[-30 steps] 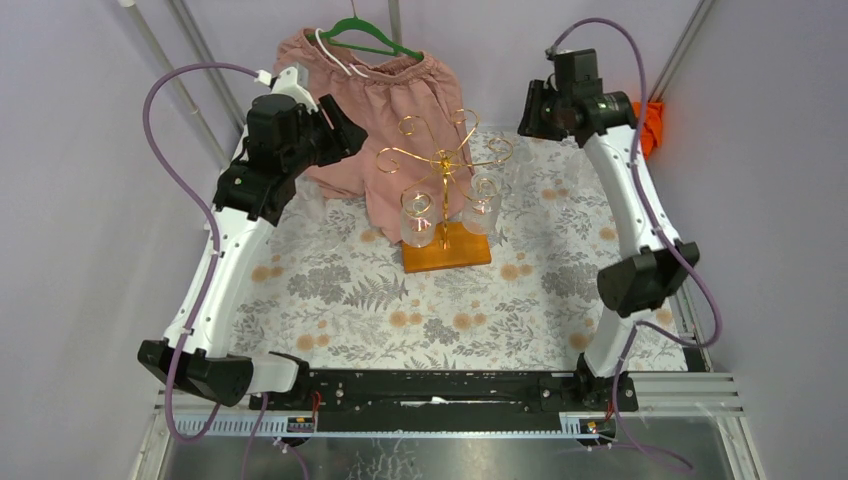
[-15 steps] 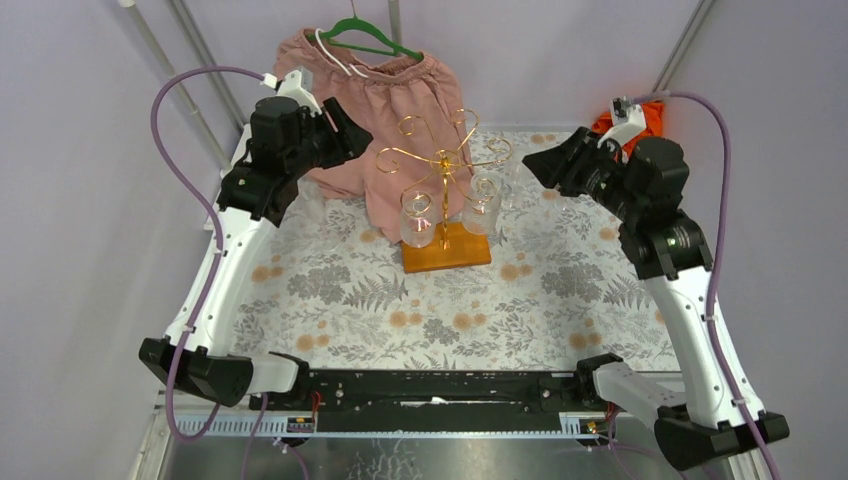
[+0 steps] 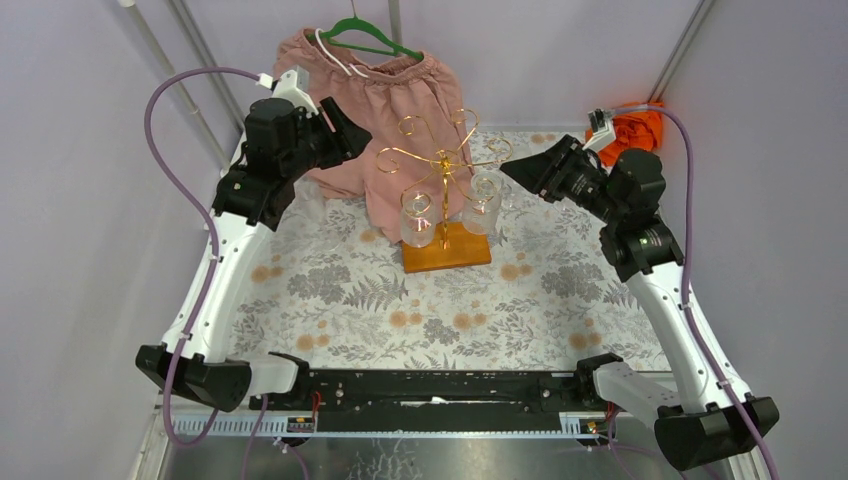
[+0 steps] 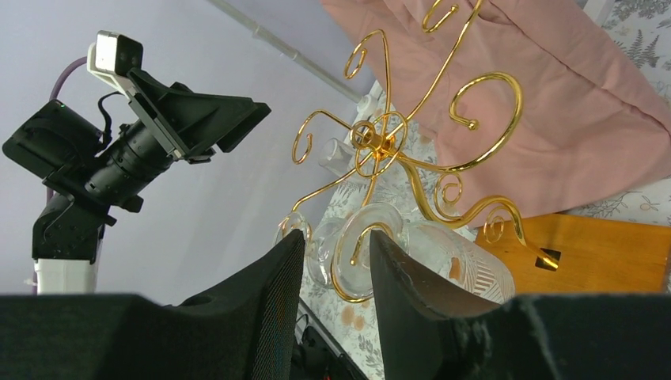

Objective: Take the wine glass off the wine glass rack

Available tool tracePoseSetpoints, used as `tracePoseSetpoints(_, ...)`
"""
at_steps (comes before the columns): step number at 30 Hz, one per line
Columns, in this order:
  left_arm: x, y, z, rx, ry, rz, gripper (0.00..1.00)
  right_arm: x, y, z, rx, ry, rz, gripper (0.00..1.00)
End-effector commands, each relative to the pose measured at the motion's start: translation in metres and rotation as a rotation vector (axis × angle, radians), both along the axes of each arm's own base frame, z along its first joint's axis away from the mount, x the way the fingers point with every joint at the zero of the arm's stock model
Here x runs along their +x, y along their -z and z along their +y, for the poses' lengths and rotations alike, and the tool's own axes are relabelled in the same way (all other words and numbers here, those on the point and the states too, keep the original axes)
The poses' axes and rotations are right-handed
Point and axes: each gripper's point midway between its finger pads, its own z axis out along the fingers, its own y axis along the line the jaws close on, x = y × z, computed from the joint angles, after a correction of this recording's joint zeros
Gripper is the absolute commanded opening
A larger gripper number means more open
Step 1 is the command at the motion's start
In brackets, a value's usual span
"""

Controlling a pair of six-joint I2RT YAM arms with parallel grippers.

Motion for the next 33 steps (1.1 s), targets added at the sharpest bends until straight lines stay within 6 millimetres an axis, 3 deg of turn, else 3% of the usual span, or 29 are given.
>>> tracePoseSetpoints(1,0.000,-0.015,-0.002,-0.016,0.009,-0.060,0.62,0.002,-0.008,0.002,0.026,-0.013,-0.043,0.44)
tracePoseSetpoints(13,0.000,-0.013,-0.002,-0.013,0.003,-0.058,0.62,0.008,0.016,0.004,0.017,-0.009,0.006,0.42)
tracePoseSetpoints(33,0.001,-0.003,-0.001,-0.013,-0.003,-0.039,0.63,0.002,0.022,0.016,0.084,-0.093,0.047,0.41)
